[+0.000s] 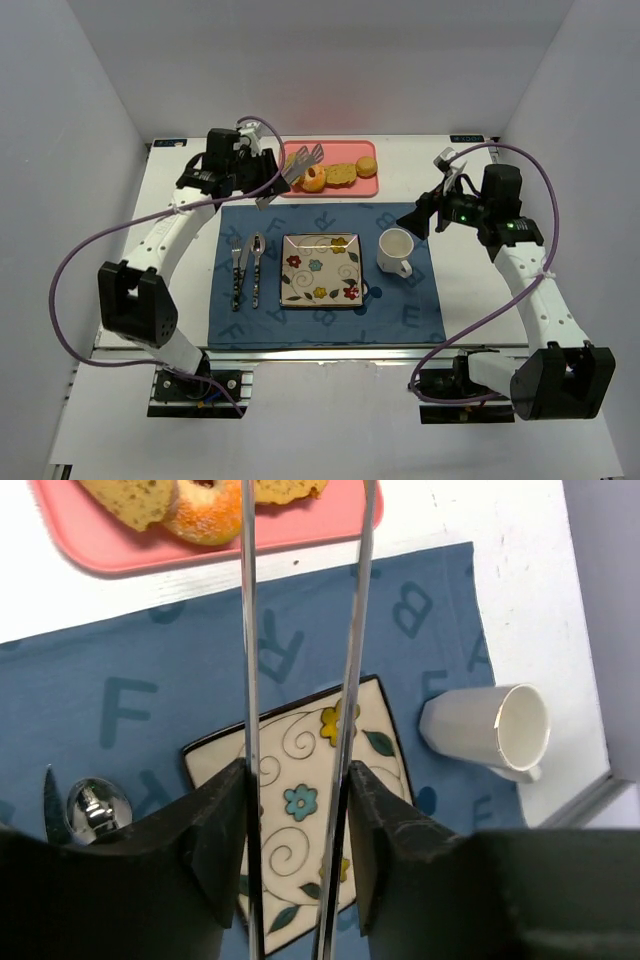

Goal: Place the bread

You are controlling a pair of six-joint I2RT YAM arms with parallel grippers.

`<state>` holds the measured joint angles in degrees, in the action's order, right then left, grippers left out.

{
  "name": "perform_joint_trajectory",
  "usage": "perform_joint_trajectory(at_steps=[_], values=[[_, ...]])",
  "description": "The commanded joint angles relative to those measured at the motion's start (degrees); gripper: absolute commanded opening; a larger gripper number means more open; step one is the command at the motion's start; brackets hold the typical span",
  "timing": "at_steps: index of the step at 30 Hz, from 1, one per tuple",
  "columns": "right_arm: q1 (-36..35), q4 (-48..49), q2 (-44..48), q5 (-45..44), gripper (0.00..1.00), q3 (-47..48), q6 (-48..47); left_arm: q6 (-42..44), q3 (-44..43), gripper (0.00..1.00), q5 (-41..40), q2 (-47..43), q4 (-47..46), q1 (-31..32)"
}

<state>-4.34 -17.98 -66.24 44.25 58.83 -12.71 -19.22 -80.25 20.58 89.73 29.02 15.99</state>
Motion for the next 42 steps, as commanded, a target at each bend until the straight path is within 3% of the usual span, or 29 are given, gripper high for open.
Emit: perform_joint_trajectory(at_steps=[1,4,5,7,10,18,28,42], values=[[0.73,0.84,1.90,-0.22,0.86,1.99,-0.65,-3.28,-7.26,0.52,3.24,4.64,1.48,1.40],[1.09,1.19,2.51,-0.13,0.85,1.55,-0.21,-3.54,-8.87,0.53,3.07,7.21,3.85,2.73],[1.26,1.28,2.69,0.05,0.86,1.20,-0.21,-3.89,-16.44,0.52,2.63,11.39,6.47,2.99],[1.61,1.28,3.22,-0.04,0.86,0.68,-0.12,-3.72,-22.63,0.52,1.23,15.62,9.29,4.13],[2.14,1.45,4.10,0.22,0.86,-0.55,0.14,-3.01,-25.31,0.51,-0.63,18.28,12.64,5.80],[2.93,2.07,4.71,1.01,0.86,-2.23,0.93,-1.61,-37.78,0.51,-14.68,26.89,20.99,10.55],[3.11,3.12,4.19,2.07,0.86,-3.10,1.81,-0.73,-34.46,0.52,-24.53,24.09,21.44,12.05],[3.20,3.12,4.54,2.07,0.86,-3.37,1.99,-0.46,-31.90,0.52,-23.40,26.37,18.89,12.05]])
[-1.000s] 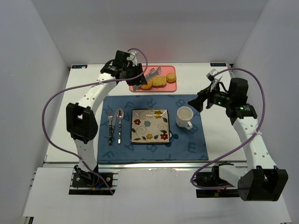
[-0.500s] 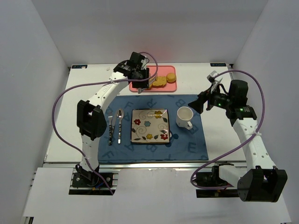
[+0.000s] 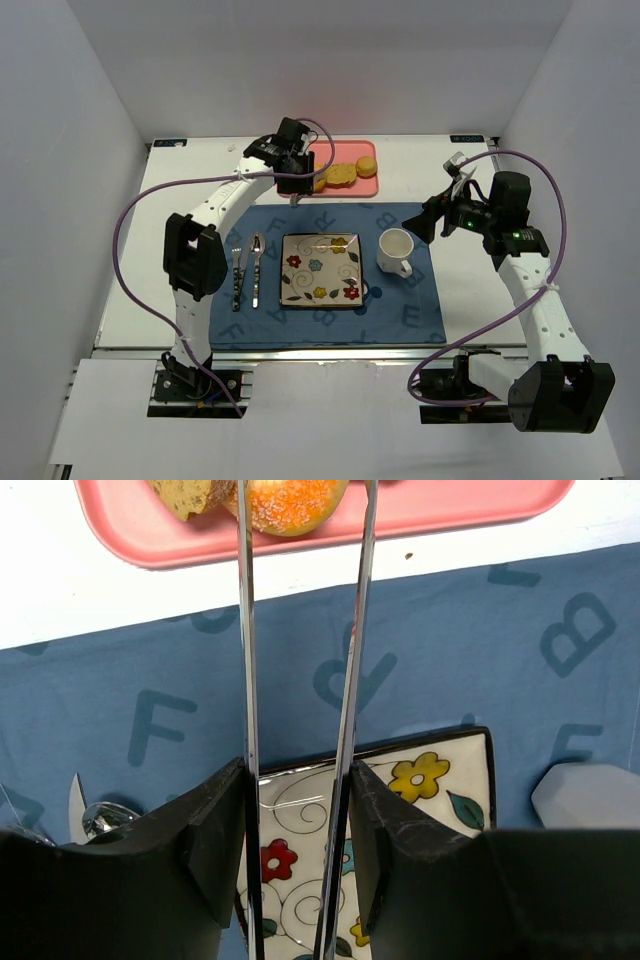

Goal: Place the bread

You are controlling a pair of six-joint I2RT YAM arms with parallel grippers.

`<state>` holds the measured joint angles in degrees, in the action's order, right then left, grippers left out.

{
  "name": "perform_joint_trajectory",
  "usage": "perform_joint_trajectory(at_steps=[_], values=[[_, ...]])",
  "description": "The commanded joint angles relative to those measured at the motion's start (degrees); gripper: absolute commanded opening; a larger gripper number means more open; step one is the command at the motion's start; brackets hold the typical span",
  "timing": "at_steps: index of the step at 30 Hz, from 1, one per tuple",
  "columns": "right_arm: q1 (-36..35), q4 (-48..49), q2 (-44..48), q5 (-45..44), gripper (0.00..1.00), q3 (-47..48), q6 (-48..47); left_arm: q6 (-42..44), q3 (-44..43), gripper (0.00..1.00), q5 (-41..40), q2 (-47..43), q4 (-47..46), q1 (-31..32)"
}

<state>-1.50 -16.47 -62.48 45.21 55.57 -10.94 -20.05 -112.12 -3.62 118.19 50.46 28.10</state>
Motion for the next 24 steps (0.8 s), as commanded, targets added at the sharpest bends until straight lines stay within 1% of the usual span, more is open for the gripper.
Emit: perform_joint_trajectory(at_steps=[1,5,8,9,12,13,15,16,18,19,21,24], values=[[0.35,1.53,0.87,1.02,0.86,-0.11,0.22,0.28,-0.12,0.52,1.41,-1.91,-2.64,-0.06],[0.44,1.70,0.87,1.19,0.86,-0.20,0.22,-0.07,-0.12,0.48,3.53,-1.21,-2.73,-0.06],[0.53,1.97,0.87,1.37,0.86,-0.29,0.39,-0.07,0.76,0.39,3.70,-1.21,-3.00,0.03],[0.53,2.05,0.78,1.37,0.86,-0.29,0.48,0.01,1.19,0.35,5.45,-1.30,-3.00,-0.06],[0.62,2.23,0.78,1.55,0.86,-0.20,0.57,-0.07,1.81,0.30,5.29,-1.30,-2.56,-0.06],[0.62,2.14,0.78,1.55,0.86,-0.20,0.57,-0.07,1.99,0.25,5.11,-1.47,-2.56,-0.06],[0.62,2.14,0.87,1.55,0.86,-0.11,0.57,-0.25,2.60,0.20,5.02,-2.17,-2.99,-0.06],[0.62,2.14,0.87,1.55,0.86,-0.11,0.57,-0.16,2.86,0.17,5.02,-3.39,-3.34,-0.06],[0.62,1.79,1.04,1.55,0.86,-0.11,0.48,-0.42,3.39,0.14,5.20,-5.42,-5.80,-0.06],[0.53,1.79,1.13,1.55,0.86,-0.11,0.39,-0.34,4.09,0.12,5.72,-7.86,-6.94,-0.06],[0.62,1.62,1.22,1.55,0.86,-0.11,0.39,-0.34,4.45,0.11,6.51,-10.25,-8.96,-0.15],[0.62,1.53,1.22,1.63,0.86,-0.20,0.39,-0.69,5.23,0.08,9.93,-14.03,-9.76,-0.76]])
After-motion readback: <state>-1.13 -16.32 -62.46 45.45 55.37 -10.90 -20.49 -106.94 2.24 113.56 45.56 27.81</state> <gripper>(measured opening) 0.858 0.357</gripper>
